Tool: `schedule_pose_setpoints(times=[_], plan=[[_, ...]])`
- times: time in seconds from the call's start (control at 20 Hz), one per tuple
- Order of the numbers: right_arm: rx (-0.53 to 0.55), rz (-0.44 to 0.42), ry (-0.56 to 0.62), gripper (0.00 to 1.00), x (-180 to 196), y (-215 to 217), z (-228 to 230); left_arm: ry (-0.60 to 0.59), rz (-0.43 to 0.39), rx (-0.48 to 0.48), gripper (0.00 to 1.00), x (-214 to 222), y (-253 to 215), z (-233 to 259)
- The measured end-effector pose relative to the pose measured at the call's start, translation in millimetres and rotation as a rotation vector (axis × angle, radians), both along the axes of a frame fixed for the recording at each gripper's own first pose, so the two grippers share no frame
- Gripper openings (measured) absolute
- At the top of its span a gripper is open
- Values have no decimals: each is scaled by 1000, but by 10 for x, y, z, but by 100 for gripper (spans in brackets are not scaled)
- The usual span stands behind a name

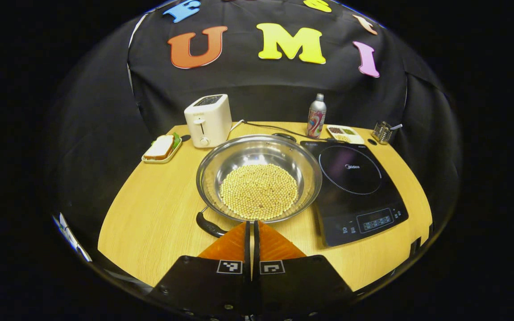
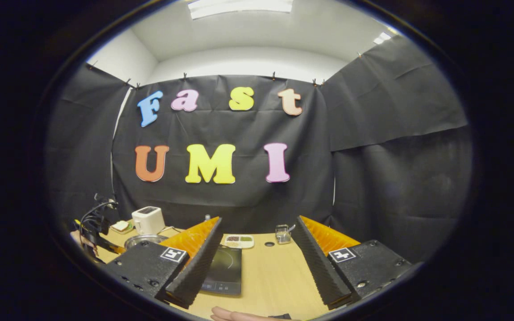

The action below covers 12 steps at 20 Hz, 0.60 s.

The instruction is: First push the handle of the pot to place it horizontally, then grasp the pot with both hands and set it on the induction cooktop.

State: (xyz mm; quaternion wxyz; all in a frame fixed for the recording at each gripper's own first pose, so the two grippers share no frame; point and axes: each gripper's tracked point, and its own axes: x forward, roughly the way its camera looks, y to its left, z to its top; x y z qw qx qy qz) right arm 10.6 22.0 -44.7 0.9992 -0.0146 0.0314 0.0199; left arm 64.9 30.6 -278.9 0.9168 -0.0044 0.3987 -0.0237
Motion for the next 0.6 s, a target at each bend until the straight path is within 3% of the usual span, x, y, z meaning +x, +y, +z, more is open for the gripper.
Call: schedule_pose_setpoints(times=[0.35,0.6], plan=[[-17,3,34,100,69,28,-153,80,-6,-48,0,63,-96,-310],[-4,-3,60,100,147,-6,-285,147,4,7,0,46,45,-503]])
